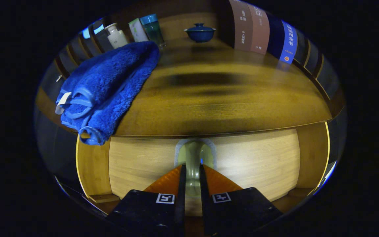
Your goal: Pull open the drawer, take out the items inside it, and place them on the countertop above the cabinet.
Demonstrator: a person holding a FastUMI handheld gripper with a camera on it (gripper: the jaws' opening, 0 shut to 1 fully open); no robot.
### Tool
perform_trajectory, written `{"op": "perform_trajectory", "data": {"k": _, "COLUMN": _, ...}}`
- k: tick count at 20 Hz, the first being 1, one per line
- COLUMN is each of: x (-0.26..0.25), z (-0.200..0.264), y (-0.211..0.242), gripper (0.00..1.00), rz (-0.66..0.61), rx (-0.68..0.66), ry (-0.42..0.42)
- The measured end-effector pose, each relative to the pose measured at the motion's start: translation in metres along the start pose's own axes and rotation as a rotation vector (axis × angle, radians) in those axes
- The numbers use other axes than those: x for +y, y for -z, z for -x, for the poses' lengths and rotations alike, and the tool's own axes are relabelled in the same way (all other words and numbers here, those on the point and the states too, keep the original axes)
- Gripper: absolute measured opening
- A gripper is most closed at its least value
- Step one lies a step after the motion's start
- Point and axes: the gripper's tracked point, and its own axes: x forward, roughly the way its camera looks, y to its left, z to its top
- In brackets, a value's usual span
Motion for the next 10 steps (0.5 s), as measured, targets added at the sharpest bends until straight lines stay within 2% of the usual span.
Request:
{"op": "perform_trajectory", "data": {"k": 7, "x": -0.005, "z": 0.031, "y": -0.004, "gripper": 0.26, "rz": -0.040, "rx": -0.060, "ry": -0.013}}
{"op": "perform_trajectory", "data": {"k": 10, "x": -0.003, "z": 0.016, "y": 0.004, "gripper": 0.11, "rz": -0.028, "rx": -0.024, "ry": -0.014}}
